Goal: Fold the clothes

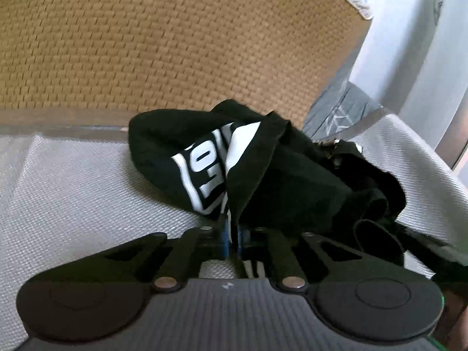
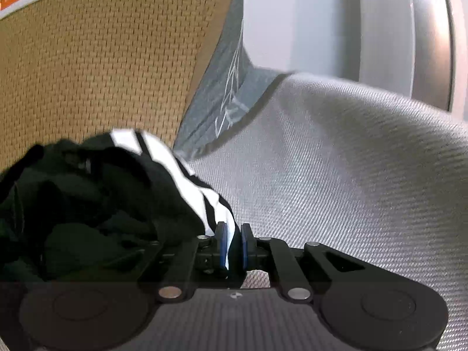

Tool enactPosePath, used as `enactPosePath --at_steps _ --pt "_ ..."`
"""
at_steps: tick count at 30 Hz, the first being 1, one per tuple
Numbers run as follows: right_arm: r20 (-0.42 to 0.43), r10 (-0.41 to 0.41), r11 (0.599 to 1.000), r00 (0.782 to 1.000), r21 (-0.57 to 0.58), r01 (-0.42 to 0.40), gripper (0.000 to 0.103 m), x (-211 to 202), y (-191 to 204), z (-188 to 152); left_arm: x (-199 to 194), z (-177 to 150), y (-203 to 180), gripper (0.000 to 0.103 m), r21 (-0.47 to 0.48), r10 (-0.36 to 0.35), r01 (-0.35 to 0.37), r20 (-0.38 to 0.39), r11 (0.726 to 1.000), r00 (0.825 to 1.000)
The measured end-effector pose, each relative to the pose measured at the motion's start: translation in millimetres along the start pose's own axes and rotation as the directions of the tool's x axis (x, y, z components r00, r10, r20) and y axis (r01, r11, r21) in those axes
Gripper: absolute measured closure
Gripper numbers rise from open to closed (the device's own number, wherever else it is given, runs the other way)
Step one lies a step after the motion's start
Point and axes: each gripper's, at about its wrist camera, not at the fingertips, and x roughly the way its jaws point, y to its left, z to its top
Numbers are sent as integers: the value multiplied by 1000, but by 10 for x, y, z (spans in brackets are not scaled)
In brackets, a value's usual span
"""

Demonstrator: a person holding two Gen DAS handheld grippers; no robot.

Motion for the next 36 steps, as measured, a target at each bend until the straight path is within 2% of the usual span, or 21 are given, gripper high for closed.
enactPosePath --at_steps 7,12,17,21,23,27,30,36 --pt "43 10 1000 999 21 -11 92 -63 -31 -7 10 40 53 99 97 113 -111 -15 989 993" --pt "100 21 999 995 27 -23 92 -146 -31 4 11 99 166 100 154 165 -160 -20 975 986" --pt "91 71 997 993 7 -72 92 -140 -7 -2 -85 204 386 99 137 213 -212 4 968 977" --pt "84 112 994 990 -9 -111 92 -136 12 -7 -111 215 500 99 167 258 -253 -12 953 966" --pt "80 132 991 988 -16 -131 92 -133 21 -9 -148 236 508 99 190 273 -269 1 944 962" --pt "71 173 985 982 -32 -171 92 -127 42 -14 -251 344 604 99 174 310 -310 26 935 950" --pt "17 249 966 968 -78 -247 92 -86 141 -47 -309 394 735 99 159 341 -341 30 926 940" --pt "-85 391 904 916 -153 -400 92 -73 335 -98 -481 343 936 99 116 377 -376 16 919 926"
